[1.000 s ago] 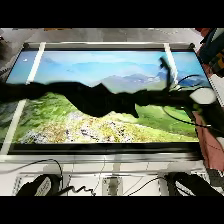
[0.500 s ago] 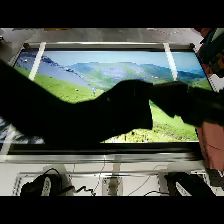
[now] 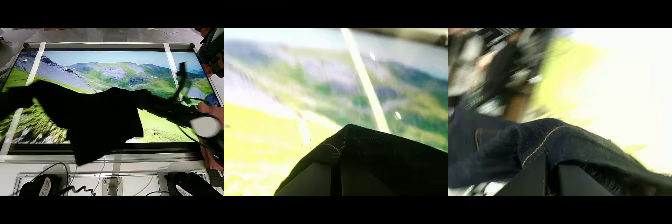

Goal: Fold the clothes and pants, and hang the long-sleeved shirts on hangers.

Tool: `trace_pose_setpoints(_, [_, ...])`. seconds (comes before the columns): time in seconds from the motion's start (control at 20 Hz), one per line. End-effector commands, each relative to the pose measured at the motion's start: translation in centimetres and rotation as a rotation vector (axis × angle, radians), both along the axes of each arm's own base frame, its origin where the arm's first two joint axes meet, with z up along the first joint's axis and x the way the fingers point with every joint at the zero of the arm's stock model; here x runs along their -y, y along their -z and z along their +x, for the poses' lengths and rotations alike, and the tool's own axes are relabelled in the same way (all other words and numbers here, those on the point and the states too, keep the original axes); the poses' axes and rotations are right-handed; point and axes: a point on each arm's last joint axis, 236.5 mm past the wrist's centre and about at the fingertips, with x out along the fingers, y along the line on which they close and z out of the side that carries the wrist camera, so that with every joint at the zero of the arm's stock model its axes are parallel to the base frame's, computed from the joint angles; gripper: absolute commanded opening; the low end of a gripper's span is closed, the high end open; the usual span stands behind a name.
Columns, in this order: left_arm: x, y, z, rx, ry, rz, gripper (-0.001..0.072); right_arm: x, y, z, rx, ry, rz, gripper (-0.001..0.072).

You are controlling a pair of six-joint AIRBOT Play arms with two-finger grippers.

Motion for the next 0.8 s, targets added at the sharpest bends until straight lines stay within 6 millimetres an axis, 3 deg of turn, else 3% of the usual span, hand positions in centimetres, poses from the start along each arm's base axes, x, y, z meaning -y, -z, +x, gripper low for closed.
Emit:
trace_pose_setpoints(0.0, [4.1, 11.2, 1.8, -0.302, 0.130, -0.089, 0.0017, 0.9, 8.2, 5.1, -0.067, 0.129, -0.097, 0.0035])
trace_pose_setpoints(0.15, [10.7, 17.4, 0.0, -0.478, 0.321, -0.045, 0.0016, 4.2, 14.0, 7.4, -0.205, 0.193, -0.166, 0.0035])
trace_pose_setpoints(0.3, [14.1, 21.8, -2.7, -0.609, 0.427, 0.037, 0.0017, 11.4, 17.7, 7.0, -0.354, 0.224, -0.299, 0.0036])
trace_pose_setpoints(0.45, [16.1, 23.4, -4.2, -0.680, 0.449, 0.038, 0.0017, 16.7, 21.6, 3.0, -0.524, 0.121, -0.484, 0.0035])
trace_pose_setpoints(0.6, [17.1, 25.3, -4.1, -0.706, 0.439, 0.049, 0.0017, 18.7, 24.5, -2.1, -0.672, -0.067, -0.630, 0.0036])
trace_pose_setpoints(0.7, [17.2, 26.9, -3.8, -0.726, 0.425, 0.058, 0.0018, 19.0, 25.4, -3.8, -0.713, -0.158, -0.680, 0.0045])
trace_pose_setpoints(0.75, [17.2, 27.5, -3.8, -0.740, 0.422, 0.058, 0.0078, 19.0, 25.5, -3.9, -0.701, -0.184, -0.693, 0.0229])
